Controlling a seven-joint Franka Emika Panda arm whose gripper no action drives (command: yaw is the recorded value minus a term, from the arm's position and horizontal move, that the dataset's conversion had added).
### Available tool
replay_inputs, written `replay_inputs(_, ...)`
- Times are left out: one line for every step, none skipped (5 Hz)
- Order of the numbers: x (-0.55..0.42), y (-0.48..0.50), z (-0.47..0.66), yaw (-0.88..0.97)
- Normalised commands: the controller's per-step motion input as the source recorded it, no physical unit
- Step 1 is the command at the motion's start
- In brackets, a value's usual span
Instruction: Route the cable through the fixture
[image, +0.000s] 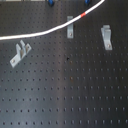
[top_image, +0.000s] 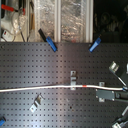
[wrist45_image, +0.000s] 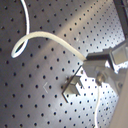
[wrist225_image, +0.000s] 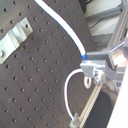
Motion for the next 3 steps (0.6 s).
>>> replay_inputs(0.0, 0.0, 0.02, 0.0)
replay_inputs(-0.023, -0.003, 0.04, 0.0)
replay_inputs(-0.005, 0.054, 0.0, 0.0)
